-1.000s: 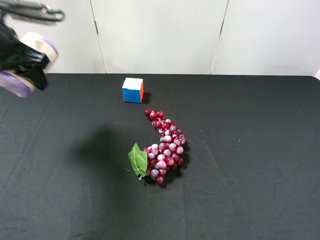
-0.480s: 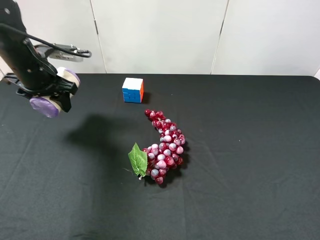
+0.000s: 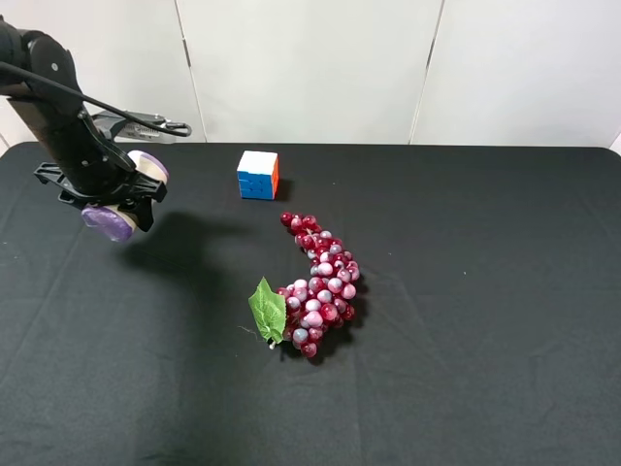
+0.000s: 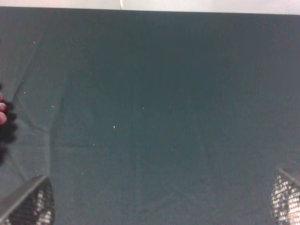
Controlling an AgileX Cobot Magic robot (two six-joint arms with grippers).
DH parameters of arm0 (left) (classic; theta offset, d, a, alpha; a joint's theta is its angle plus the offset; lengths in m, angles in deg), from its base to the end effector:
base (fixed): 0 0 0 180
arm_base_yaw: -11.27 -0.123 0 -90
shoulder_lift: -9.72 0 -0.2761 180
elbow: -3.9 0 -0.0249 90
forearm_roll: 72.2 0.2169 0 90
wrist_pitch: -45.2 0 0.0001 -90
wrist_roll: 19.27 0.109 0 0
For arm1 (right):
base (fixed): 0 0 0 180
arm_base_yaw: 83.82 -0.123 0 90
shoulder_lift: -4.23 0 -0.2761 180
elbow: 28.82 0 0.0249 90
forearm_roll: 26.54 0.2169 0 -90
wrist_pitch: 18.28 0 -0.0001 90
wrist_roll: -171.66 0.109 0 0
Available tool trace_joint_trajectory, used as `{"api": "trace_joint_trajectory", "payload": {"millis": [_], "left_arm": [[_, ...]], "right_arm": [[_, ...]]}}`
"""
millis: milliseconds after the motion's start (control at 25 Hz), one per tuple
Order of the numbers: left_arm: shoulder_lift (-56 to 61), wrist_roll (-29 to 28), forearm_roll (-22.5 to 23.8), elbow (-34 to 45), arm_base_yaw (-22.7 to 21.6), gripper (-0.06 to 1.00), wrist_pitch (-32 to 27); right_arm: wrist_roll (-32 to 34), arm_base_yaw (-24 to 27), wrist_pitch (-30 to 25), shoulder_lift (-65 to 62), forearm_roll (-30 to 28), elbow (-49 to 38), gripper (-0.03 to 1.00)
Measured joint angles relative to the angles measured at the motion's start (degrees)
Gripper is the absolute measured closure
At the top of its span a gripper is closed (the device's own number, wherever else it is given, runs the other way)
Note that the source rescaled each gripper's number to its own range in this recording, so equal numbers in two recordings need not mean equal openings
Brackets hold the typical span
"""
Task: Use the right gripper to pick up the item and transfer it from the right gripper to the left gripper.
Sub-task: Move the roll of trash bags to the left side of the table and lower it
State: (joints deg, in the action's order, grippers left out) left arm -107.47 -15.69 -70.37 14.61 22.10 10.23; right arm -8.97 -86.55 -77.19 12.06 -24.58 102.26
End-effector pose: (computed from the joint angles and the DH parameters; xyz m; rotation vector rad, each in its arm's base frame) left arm 0.3389 -0.0628 0.1508 0.3894 2.8150 0.0045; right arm -0.0078 0.0028 0.2531 -0.0600 2.0179 0.0641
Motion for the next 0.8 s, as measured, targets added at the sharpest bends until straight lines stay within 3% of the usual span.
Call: {"api": "trace_joint_trajectory", "payload": {"millis": [520, 560, 600, 640, 720, 800], "left_arm": [[-2.41, 0.0, -0.07, 0.69, 0.0, 0.93, 0.66], [-2.41, 0.0, -0.07, 0.69, 0.0, 0.78, 1.26], [-2.41, 0.0, -0.07, 0.69, 0.0, 0.51, 1.95], [-2.41, 0.0, -0.07, 0.69, 0.0, 0.32, 2.38], [-2.41, 0.0, -0.07, 0.69, 0.0, 0.09, 2.58], [-2.41, 0.0, -0.07, 0.69, 0.0, 0.01, 2.63]], "right_arm": [[0.0, 0.0, 0.0, 0.0, 0.0, 0.0, -0.03], [0.0, 0.0, 0.0, 0.0, 0.0, 0.0, -0.03], [0.0, 0.0, 0.0, 0.0, 0.0, 0.0, -0.03], [0.0, 0.0, 0.0, 0.0, 0.0, 0.0, -0.03], [0.0, 0.0, 0.0, 0.0, 0.0, 0.0, -0.03], [0.0, 0.0, 0.0, 0.0, 0.0, 0.0, -0.03]]}}
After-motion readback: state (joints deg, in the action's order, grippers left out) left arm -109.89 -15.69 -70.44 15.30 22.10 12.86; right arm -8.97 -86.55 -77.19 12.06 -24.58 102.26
